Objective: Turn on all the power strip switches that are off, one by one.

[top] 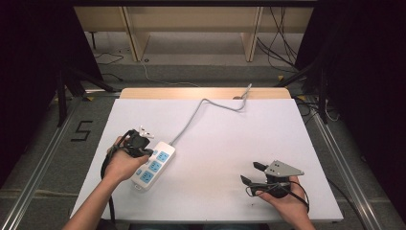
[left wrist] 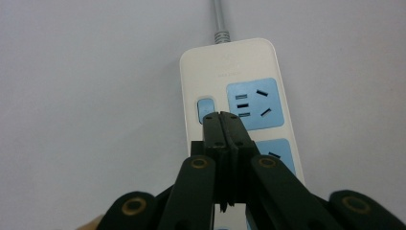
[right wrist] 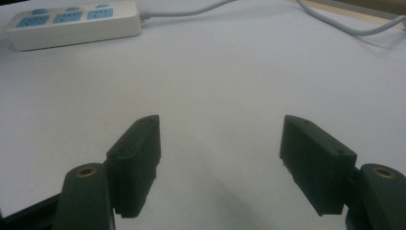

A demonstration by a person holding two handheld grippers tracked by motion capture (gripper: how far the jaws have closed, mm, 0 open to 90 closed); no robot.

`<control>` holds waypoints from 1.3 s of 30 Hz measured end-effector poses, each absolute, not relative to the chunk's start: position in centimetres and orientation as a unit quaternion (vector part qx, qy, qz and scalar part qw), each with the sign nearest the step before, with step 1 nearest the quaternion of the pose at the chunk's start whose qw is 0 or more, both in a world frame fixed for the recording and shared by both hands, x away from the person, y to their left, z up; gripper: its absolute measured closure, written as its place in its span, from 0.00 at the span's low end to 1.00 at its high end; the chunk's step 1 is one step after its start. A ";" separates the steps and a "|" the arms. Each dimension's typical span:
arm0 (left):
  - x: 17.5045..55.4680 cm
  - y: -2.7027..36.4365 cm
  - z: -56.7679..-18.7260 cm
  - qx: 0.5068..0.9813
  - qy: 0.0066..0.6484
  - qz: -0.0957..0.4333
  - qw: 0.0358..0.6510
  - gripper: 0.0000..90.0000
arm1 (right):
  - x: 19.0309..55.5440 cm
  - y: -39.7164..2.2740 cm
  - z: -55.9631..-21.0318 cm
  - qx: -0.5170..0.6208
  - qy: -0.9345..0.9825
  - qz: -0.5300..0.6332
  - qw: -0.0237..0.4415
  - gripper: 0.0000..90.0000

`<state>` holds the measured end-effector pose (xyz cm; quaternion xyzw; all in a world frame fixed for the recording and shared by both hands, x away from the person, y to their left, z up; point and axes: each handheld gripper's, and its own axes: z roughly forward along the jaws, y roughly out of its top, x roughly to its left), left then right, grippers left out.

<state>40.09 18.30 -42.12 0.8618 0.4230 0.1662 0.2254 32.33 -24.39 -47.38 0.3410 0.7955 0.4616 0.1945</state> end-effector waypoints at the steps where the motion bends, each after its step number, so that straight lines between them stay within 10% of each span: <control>1: 40.0 18.3 -42.1 0.861 0.423 0.166 0.227 1.00 | 32.3 -24.4 -47.4 0.341 0.796 0.462 0.194 0.35; 39: 37.7 19.5 -42.7 0.866 0.425 0.155 0.214 1.00 | 32.3 -24.3 -47.4 0.342 0.796 0.461 0.194 0.35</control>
